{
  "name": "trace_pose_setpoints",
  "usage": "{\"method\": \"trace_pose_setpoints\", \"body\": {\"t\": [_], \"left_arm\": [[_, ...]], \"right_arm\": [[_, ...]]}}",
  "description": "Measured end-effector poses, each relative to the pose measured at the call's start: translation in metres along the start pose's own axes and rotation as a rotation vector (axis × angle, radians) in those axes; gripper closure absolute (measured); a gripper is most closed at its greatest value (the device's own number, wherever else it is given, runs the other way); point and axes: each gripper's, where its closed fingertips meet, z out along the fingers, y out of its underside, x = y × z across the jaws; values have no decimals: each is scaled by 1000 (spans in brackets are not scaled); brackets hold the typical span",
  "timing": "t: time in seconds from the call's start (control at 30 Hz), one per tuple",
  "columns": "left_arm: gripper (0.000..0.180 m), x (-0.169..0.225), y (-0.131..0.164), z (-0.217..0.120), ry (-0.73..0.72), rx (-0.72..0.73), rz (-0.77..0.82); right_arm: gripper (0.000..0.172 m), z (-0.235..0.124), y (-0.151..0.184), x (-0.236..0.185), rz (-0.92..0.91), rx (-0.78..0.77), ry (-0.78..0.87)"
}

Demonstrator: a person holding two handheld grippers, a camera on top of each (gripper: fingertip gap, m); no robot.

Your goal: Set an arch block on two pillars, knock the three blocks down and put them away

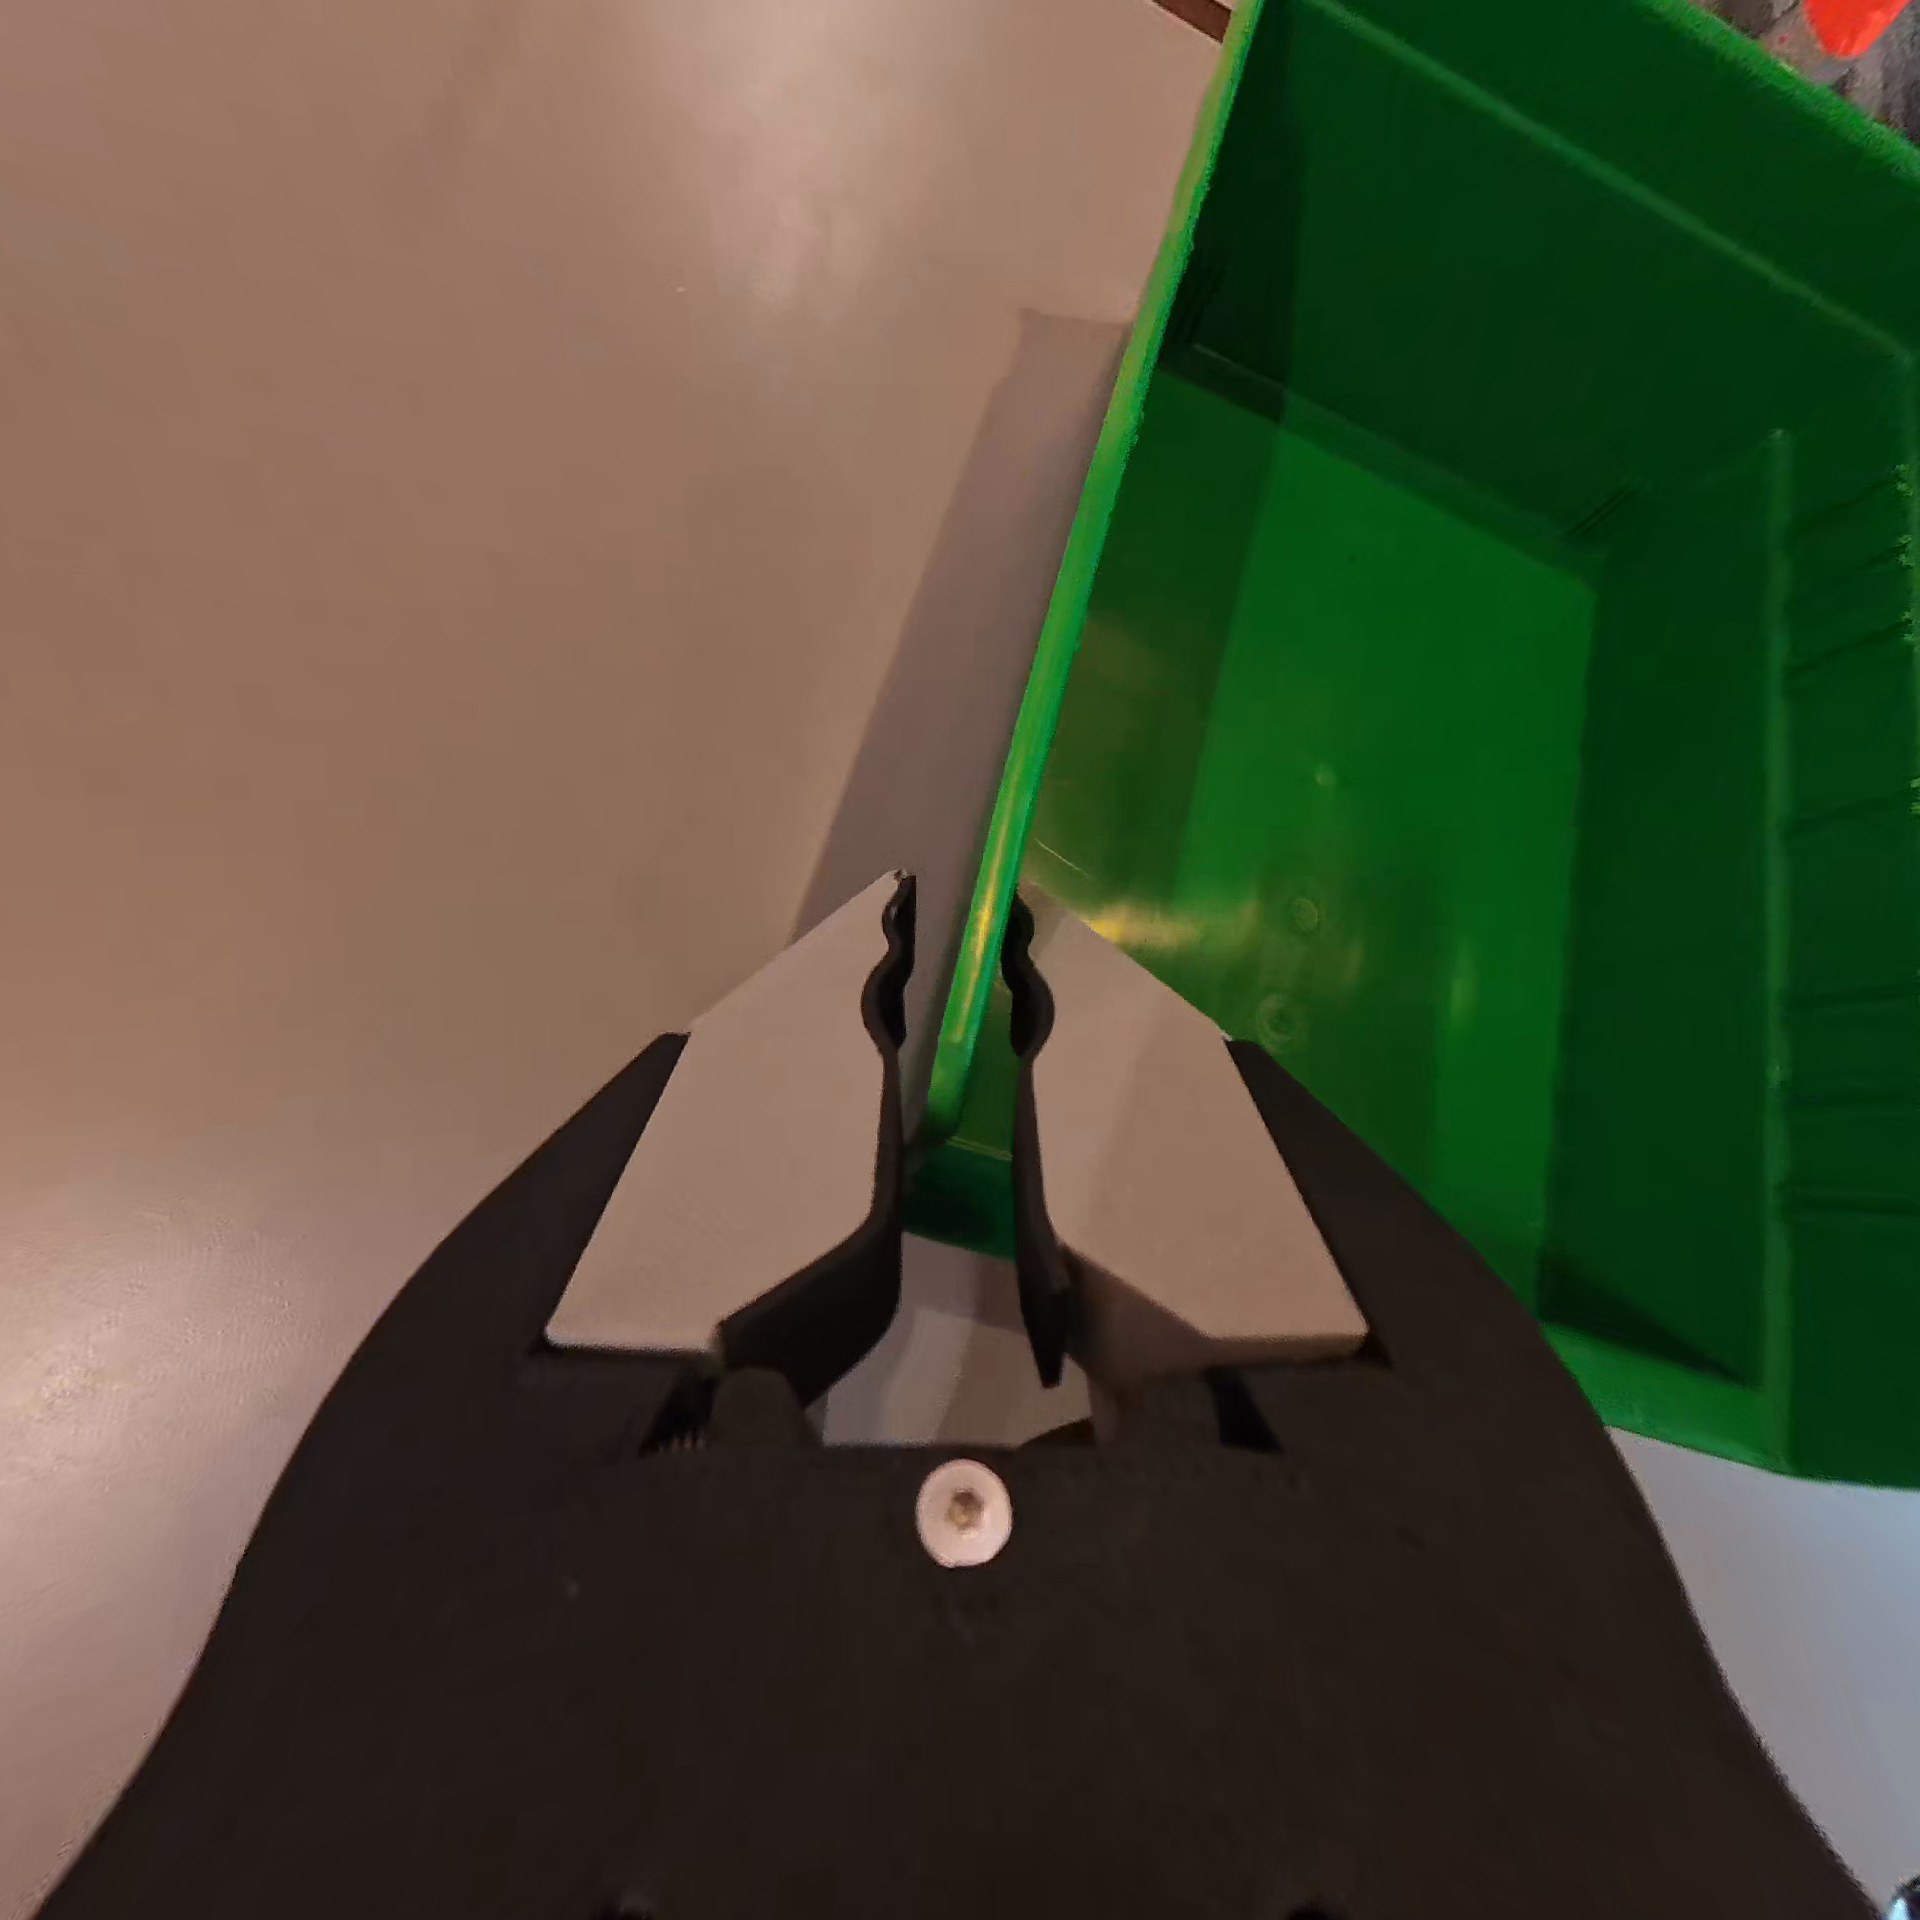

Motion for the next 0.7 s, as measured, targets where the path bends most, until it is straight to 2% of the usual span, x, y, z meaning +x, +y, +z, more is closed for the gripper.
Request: {"method": "trace_pose_setpoints", "body": {"t": [0.23,0.33,0.37,0.43,0.53,0.57,0.63,0.7], "left_arm": [[178,3,2,-3,2,-43,27],[176,10,1,-4,23,-53,38],[170,16,0,-7,60,-47,39],[143,30,-1,-13,135,-49,40],[123,40,6,-18,144,-96,143],[116,44,8,-21,150,-108,176],[104,51,8,-24,173,-120,200],[114,49,5,-24,170,-105,197]], "right_arm": [[156,-2,-1,-12,-62,12,-66],[159,1,-5,-12,-42,29,-42],[159,2,-6,-12,-33,33,-27],[153,2,-8,-19,-39,25,-25],[121,-3,-5,-43,-74,-28,-77],[119,-6,-4,-49,-105,-47,-75],[136,-11,-2,-57,-164,-63,-76],[151,-19,-3,-64,-178,-59,-107]]}}
